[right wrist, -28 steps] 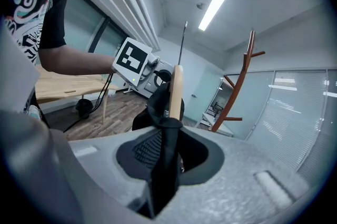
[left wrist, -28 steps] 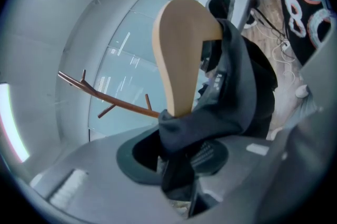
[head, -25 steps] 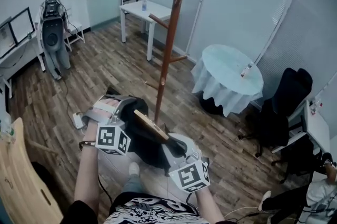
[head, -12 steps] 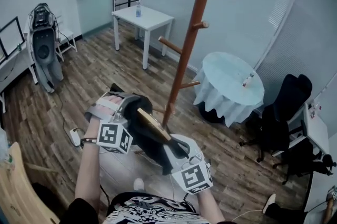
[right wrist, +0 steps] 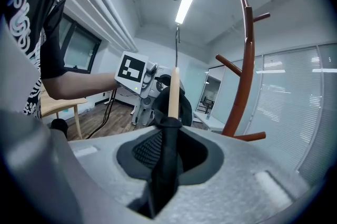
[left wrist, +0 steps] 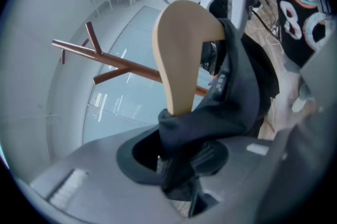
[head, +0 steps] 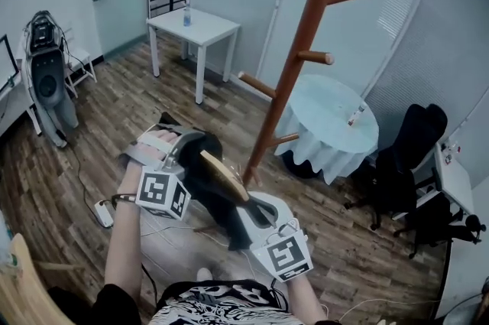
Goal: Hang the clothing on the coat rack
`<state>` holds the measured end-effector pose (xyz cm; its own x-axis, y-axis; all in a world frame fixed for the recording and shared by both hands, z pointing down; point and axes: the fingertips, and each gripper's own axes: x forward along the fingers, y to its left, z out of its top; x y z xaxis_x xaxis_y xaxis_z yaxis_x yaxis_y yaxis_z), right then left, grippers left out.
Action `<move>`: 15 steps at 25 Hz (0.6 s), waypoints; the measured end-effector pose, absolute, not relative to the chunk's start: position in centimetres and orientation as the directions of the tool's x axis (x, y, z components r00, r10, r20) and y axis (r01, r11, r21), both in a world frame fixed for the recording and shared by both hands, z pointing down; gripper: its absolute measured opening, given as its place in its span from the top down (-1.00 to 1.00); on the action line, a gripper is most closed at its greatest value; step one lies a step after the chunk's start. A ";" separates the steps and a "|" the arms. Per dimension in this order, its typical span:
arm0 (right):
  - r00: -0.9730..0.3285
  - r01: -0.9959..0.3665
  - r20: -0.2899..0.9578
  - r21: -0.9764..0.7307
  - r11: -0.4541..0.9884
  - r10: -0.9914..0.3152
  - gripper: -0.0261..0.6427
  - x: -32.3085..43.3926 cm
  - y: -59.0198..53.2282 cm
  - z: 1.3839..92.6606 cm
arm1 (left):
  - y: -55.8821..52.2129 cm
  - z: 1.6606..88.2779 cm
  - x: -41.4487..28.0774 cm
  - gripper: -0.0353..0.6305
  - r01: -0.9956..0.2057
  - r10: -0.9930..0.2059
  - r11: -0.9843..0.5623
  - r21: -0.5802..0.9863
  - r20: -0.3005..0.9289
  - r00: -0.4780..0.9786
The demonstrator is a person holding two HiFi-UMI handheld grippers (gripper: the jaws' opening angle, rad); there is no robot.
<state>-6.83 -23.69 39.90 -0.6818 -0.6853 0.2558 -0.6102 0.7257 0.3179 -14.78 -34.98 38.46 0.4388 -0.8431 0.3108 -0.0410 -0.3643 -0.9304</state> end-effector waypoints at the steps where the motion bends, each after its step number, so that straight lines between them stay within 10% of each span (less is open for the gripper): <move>1: -0.677 -0.617 0.253 0.315 0.721 -0.691 0.72 -7.0 -23.9 39.9 | -35.2 38.4 -14.8 0.59 -0.037 -0.838 -0.365 -0.930 0.311 0.448; 15: -0.629 -0.690 0.237 0.269 0.672 -0.740 0.72 -5.5 -26.6 38.8 | -39.2 38.0 -11.7 0.59 0.039 -0.762 -0.402 -0.915 0.358 0.539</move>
